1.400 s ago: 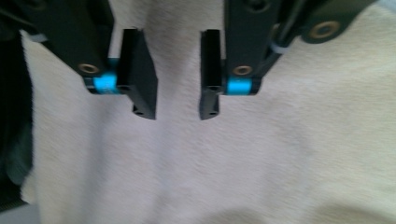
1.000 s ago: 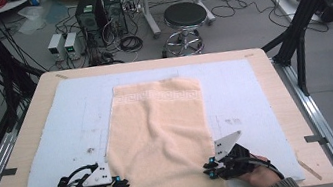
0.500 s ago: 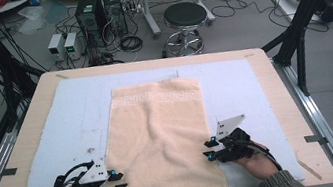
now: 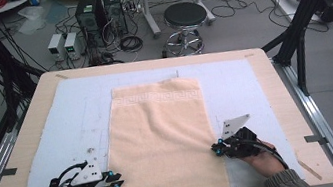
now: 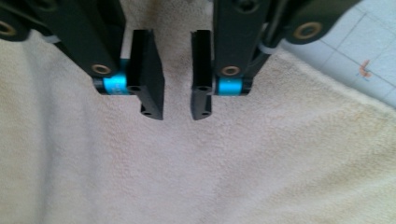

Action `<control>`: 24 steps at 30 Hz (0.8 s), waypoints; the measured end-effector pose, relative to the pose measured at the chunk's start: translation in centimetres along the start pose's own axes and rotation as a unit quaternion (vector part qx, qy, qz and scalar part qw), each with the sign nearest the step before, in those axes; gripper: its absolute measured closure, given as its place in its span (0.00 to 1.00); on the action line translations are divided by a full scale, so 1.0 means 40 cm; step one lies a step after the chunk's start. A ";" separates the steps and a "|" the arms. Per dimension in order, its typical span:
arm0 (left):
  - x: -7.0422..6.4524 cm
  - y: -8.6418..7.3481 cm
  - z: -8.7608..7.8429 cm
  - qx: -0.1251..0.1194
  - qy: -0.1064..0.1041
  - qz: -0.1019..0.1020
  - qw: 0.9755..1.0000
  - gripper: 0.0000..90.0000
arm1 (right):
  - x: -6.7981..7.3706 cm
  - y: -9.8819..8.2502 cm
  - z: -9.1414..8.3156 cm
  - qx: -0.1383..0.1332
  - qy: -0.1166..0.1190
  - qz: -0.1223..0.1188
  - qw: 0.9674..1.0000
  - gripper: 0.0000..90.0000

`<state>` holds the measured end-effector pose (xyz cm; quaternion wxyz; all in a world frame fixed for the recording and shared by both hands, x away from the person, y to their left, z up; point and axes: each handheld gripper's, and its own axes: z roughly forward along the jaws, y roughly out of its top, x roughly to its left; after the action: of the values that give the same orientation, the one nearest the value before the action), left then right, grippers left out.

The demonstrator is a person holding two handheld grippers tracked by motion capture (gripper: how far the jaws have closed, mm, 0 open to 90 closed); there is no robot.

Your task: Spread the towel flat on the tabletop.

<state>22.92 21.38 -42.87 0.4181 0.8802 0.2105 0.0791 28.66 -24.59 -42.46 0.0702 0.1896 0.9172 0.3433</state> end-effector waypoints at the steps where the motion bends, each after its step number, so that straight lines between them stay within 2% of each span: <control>1: 0.004 0.000 0.001 0.002 0.004 -0.004 1.000 0.74 | 0.003 0.000 -0.008 -0.015 0.008 -0.004 1.000 0.84; 4: 0.012 -0.004 0.011 0.014 0.000 0.000 1.000 0.69 | 0.033 0.004 -0.027 -0.049 0.047 -0.019 0.998 0.77; 5: 0.013 -0.008 0.018 0.022 0.000 0.003 1.000 0.70 | 0.046 0.005 -0.026 -0.046 0.050 -0.027 0.997 0.75; 7: 0.010 -0.015 0.020 0.017 0.003 0.009 1.000 0.75 | 0.061 0.004 -0.014 -0.032 0.058 -0.041 0.997 0.74; 10: 0.011 -0.018 0.015 0.018 -0.002 0.009 1.000 0.87 | 0.066 -0.007 0.016 -0.003 0.067 -0.034 0.997 0.73; 14: 0.002 -0.022 0.008 0.020 0.002 0.008 1.000 0.93 | 0.072 -0.011 0.019 -0.006 0.072 -0.028 0.997 0.76; 20: -0.007 -0.032 -0.007 0.020 -0.004 0.001 1.000 0.92 | 0.097 -0.006 0.014 -0.005 0.088 -0.041 0.995 0.76; 22: -0.006 -0.030 -0.010 0.014 -0.005 -0.003 1.000 0.86 | 0.100 -0.001 0.008 -0.020 0.087 -0.042 0.995 0.75; 24: -0.006 -0.028 -0.008 0.015 0.000 -0.005 1.000 0.81 | 0.099 0.004 0.013 -0.018 0.086 -0.045 0.995 0.74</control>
<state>22.28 22.12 -43.52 0.4049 0.8856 0.2154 0.0735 25.20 -22.59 -42.76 0.0099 0.1168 0.9213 0.3708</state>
